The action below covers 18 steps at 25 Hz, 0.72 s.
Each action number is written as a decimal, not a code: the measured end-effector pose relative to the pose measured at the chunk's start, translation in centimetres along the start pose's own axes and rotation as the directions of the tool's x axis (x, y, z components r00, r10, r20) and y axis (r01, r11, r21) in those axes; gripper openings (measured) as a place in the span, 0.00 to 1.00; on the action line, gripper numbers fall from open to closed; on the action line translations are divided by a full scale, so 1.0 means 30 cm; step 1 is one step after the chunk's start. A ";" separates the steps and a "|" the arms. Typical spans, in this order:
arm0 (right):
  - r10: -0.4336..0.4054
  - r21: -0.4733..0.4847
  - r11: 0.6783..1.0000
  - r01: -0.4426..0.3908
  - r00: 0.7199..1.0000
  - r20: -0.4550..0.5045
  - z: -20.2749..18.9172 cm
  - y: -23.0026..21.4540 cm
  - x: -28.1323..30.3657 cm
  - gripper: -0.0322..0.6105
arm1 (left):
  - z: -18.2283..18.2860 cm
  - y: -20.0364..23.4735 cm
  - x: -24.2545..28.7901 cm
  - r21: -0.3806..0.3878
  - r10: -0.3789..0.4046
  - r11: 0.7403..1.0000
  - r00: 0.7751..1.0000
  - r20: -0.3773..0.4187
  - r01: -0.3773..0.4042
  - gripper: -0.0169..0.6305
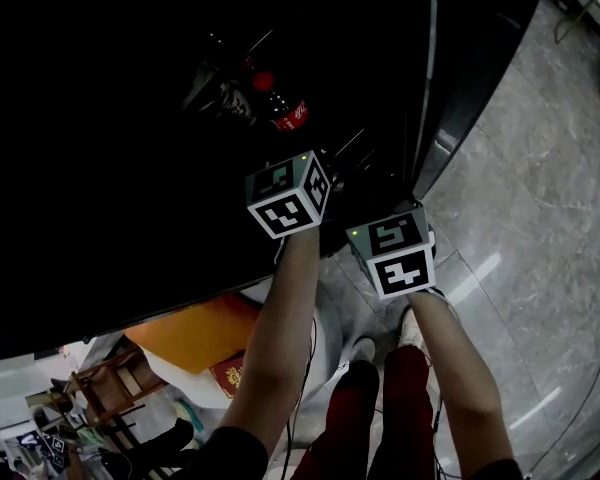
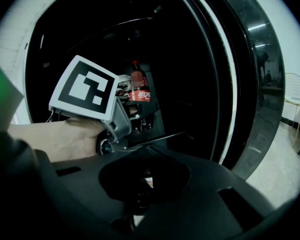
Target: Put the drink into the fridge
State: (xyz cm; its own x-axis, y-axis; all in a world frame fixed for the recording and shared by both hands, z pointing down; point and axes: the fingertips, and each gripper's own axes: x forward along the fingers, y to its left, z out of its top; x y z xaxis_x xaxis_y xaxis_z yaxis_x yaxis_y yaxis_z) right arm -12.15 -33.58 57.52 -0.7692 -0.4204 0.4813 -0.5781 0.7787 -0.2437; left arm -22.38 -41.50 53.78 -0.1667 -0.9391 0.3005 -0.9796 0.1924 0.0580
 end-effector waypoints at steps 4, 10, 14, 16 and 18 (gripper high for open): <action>-0.003 0.005 1.000 0.004 1.000 -0.011 -0.016 0.000 -0.005 0.08 | -0.011 -0.001 -0.020 0.004 -0.001 1.000 1.000 -0.012 0.001 0.51; -0.003 0.011 1.000 0.003 1.000 -0.019 -0.032 0.010 -0.004 0.08 | -0.018 -0.011 -0.031 0.038 -0.009 0.999 1.000 -0.021 0.009 0.51; -0.005 0.020 1.000 0.006 1.000 -0.023 -0.039 0.011 -0.008 0.08 | -0.028 -0.015 -0.039 0.060 -0.005 0.998 0.999 -0.036 0.007 0.51; -0.007 0.018 1.000 0.007 1.000 -0.023 -0.039 0.012 -0.010 0.08 | -0.033 -0.017 -0.042 0.072 -0.006 0.997 0.999 -0.042 0.009 0.51; -0.009 0.017 1.000 0.009 1.000 -0.025 -0.038 0.014 -0.013 0.08 | -0.037 -0.018 -0.045 0.083 -0.005 0.997 0.999 -0.046 0.009 0.51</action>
State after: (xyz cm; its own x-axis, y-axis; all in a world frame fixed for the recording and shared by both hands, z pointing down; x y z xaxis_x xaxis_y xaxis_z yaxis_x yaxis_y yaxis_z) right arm -11.78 -32.57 58.20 -0.7572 -0.4154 0.5042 -0.5896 0.7669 -0.2536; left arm -21.50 -40.03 54.40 -0.1566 -0.9260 0.3436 -0.9869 0.1601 -0.0183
